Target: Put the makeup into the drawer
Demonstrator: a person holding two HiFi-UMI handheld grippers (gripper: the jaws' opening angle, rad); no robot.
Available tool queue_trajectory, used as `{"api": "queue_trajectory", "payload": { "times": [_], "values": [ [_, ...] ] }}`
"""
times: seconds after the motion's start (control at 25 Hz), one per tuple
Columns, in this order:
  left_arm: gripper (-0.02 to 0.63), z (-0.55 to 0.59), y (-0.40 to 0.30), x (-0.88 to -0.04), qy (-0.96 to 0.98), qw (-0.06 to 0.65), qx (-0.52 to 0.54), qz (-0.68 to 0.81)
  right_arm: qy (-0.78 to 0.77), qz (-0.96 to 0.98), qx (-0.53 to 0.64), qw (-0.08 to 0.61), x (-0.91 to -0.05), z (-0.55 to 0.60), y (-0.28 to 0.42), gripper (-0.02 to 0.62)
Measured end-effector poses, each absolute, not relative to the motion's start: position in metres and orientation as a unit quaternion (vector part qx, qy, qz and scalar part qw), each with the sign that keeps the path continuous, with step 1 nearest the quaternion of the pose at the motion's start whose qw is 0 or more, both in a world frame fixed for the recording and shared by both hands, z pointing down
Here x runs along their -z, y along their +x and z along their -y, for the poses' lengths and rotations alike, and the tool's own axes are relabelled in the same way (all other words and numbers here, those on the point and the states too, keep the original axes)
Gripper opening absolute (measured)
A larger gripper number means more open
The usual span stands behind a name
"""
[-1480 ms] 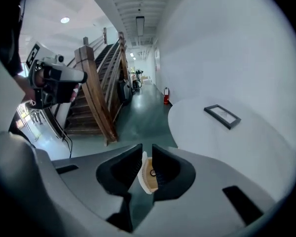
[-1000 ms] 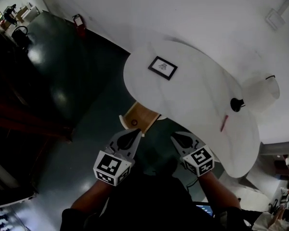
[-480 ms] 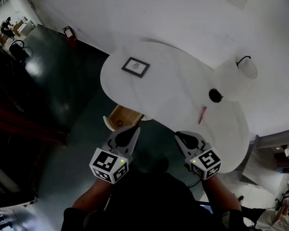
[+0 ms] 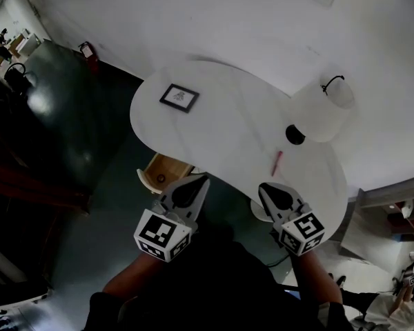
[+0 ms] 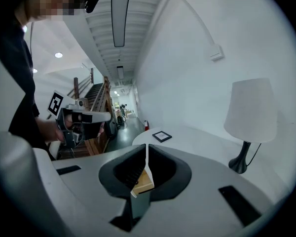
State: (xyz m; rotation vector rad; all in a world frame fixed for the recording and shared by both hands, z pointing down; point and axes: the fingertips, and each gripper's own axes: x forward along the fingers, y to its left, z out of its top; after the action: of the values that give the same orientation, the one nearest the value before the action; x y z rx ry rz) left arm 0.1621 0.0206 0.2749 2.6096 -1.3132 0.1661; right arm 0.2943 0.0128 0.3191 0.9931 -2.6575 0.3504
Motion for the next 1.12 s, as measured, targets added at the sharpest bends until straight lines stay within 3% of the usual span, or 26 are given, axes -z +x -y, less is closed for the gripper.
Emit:
{"api": "queue_trajectory", "payload": {
  "times": [0.52,1.12],
  "values": [
    [0.011,0.030,0.149,-0.279,0.919,0.086,-0.066,0.379,0.454,0.863,-0.149,0.164,-0.334,0.028,0.307,0.026],
    [0.011,0.096,0.206,-0.313,0.919,0.113,-0.089,0.368,0.495,0.815,-0.202,0.223,-0.406,0.082,0.375,0.026]
  ]
}}
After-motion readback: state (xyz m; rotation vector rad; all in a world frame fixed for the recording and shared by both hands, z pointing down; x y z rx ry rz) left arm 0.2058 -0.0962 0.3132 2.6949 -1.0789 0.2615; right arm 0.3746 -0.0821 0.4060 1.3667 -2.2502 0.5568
